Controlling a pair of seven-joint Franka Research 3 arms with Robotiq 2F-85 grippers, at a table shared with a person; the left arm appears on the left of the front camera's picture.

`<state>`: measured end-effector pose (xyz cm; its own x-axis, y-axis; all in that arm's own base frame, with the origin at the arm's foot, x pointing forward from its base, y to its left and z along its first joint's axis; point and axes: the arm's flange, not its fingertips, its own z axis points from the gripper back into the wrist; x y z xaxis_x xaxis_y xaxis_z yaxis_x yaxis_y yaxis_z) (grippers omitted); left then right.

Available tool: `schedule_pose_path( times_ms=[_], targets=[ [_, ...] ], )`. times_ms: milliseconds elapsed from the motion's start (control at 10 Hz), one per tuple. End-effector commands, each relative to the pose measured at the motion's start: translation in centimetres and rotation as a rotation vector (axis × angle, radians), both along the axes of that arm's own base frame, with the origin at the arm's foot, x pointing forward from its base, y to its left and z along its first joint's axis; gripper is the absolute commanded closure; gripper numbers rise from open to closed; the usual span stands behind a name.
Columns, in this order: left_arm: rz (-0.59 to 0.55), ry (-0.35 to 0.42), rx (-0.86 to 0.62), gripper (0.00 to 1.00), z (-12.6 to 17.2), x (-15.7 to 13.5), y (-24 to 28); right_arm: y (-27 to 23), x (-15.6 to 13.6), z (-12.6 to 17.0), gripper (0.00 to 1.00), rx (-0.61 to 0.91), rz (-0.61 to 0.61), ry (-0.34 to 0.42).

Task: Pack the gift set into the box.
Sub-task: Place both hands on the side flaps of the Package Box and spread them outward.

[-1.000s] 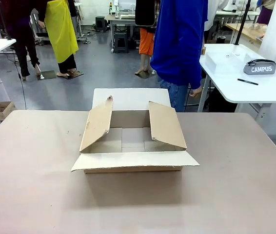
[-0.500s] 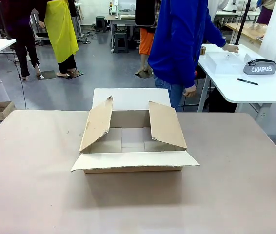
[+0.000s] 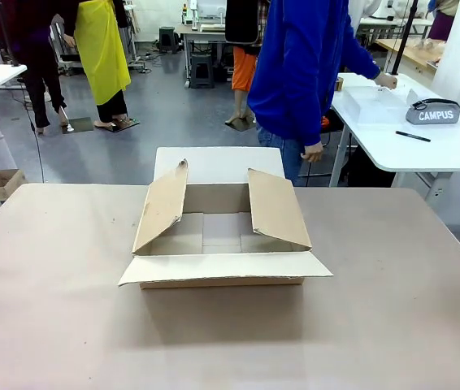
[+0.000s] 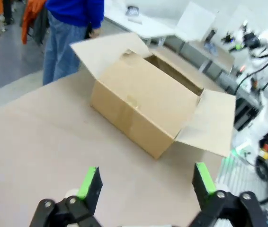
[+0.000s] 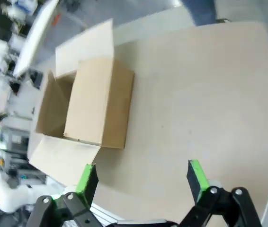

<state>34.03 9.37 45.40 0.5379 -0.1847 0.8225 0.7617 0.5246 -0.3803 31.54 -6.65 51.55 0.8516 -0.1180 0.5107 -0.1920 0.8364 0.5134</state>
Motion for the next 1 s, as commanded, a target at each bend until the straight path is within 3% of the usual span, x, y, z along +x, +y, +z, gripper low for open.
schedule_pose_path(
  times_ms=[0, 200, 300, 400, 500, 600, 700, 800, 900],
  targets=[
    [-0.031, 0.091, 0.159, 0.0, 3.7, -0.4, -10.9, 11.1, 1.3, -0.5, 0.0, -0.126, 0.17, -0.098],
    [-0.113, 0.164, 0.274, 0.0, 3.9, -0.1, -19.2, 18.3, 1.2, -2.3, 0.0, -0.16, 0.478, -0.249],
    [-0.137, 0.203, 0.342, 0.0, 3.2, 0.2, -22.5, 20.5, 1.4, -3.2, 0.0, -0.167, 0.594, -0.37],
    [-0.153, 0.244, 0.368, 0.0, 2.4, 0.4, -25.0, 22.1, 2.0, -4.2, 0.0, -0.145, 0.653, -0.551],
    [-0.14, 0.279, 0.356, 0.0, 2.1, 0.3, -26.1, 22.8, 2.8, -5.2, 0.0, -0.094, 0.706, -0.596],
    [-0.14, 0.298, 0.343, 0.0, 2.1, 0.1, -25.6, 23.1, 3.7, -6.4, 0.0, -0.028, 0.726, -0.583],
    [-0.16, 0.242, 0.352, 0.0, 1.9, -1.1, -27.0, 22.2, 4.4, -7.4, 0.0, -0.049, 0.704, -0.472],
    [-0.16, 0.242, 0.352, 0.0, 1.9, -1.1, -27.0, 24.3, 1.9, -2.2, 0.0, -0.214, 0.652, -0.53],
    [-0.16, 0.242, 0.352, 0.0, 1.9, -1.1, -27.0, 24.3, 1.9, -2.2, 0.0, -0.214, 0.652, -0.53]
  ],
)
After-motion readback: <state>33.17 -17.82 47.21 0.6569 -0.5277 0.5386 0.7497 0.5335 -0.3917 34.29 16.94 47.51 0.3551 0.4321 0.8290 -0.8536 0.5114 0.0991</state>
